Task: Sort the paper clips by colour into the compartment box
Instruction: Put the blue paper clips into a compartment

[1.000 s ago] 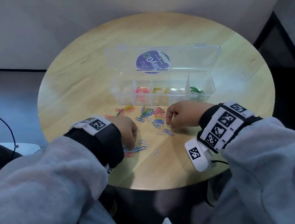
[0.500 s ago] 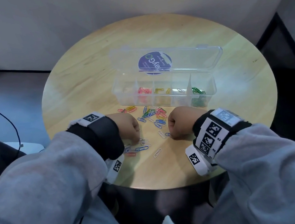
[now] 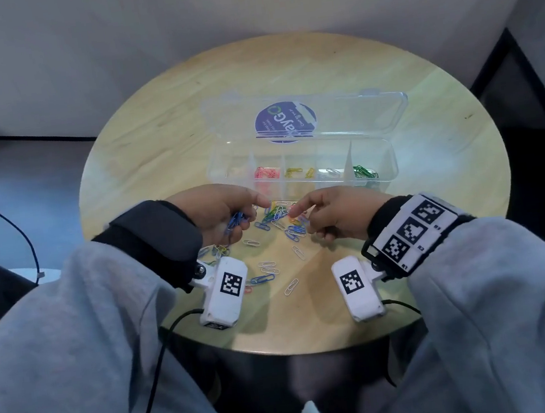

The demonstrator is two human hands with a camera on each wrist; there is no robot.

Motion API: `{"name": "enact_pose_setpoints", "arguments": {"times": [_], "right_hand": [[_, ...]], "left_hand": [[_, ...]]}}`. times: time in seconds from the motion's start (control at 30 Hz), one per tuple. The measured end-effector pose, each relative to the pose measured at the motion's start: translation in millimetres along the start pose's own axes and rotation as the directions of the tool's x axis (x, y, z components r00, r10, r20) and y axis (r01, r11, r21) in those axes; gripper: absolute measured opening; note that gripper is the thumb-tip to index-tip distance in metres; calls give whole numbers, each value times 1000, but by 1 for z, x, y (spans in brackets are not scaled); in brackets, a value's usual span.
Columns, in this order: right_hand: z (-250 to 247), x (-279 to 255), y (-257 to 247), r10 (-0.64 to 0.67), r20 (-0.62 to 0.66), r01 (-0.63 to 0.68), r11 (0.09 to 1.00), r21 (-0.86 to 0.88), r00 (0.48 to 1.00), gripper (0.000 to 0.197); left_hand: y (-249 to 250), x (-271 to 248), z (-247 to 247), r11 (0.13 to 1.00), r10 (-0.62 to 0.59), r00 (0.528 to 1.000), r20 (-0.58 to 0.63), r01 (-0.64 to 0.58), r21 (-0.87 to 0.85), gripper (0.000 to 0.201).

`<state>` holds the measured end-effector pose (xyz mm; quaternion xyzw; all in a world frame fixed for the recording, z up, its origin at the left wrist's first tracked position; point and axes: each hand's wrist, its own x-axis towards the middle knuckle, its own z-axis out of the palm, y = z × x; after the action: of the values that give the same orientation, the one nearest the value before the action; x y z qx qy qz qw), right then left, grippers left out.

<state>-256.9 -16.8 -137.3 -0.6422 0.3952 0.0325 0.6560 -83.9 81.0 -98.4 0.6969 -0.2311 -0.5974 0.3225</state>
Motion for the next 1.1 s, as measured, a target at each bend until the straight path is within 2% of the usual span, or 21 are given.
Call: {"name": "enact_pose_setpoints", "arguments": {"times": [0.1, 0.2, 0.27, 0.33, 0.4, 0.43, 0.47, 0.53, 0.6, 0.77, 0.93, 1.0, 1.1], "right_hand": [[2, 1, -2, 45, 31, -47, 996, 79, 998, 31], [4, 0, -4, 116, 1, -115, 989, 96, 993, 30], [6, 0, -6, 158, -17, -155, 982, 104, 987, 23], [7, 0, -7, 133, -61, -135, 990, -30, 989, 19], [10, -1, -8, 31, -113, -68, 938, -341, 993, 19], [11, -2, -8, -24, -127, -38, 886, -463, 992, 16], [12, -3, -9, -65, -138, -19, 846, -534, 988, 11], [14, -3, -10, -109, -167, -14, 797, -603, 980, 10], [15, -2, -11, -118, -179, -26, 765, -644, 977, 14], [22, 1, -12, -116, -179, -56, 668, -742, 977, 15], [22, 0, -16, -91, -143, -62, 596, -801, 986, 7], [20, 0, -16, -70, -136, -71, 580, -812, 988, 7], [18, 1, -13, -49, -118, -68, 581, -811, 992, 17]], "left_hand": [[0, -1, -3, 996, -44, 999, 7, 44, -83, 31], [-1, -2, -4, 992, -76, 997, -2, 75, -102, 29], [-1, -2, -2, 995, -95, 995, -10, 94, -32, 26], [-1, -1, 3, 982, -116, 992, -58, 123, 146, 20], [0, -2, 10, 890, -90, 989, -114, 132, 437, 8], [-2, -1, 13, 798, -57, 991, -120, 117, 591, 9], [-3, -1, 15, 694, -17, 993, -119, 98, 713, 12], [-6, -3, 18, 527, 48, 990, -135, 90, 845, 14], [-9, -5, 22, 431, 79, 985, -152, 103, 897, 12], [-17, -8, 32, 300, 47, 991, -123, 104, 948, 12], [-24, -6, 46, 200, 49, 995, -90, 78, 977, 8], [-25, -7, 50, 167, 61, 994, -94, 82, 983, 8], [-26, -6, 50, 144, 69, 993, -96, 86, 986, 9]]}}
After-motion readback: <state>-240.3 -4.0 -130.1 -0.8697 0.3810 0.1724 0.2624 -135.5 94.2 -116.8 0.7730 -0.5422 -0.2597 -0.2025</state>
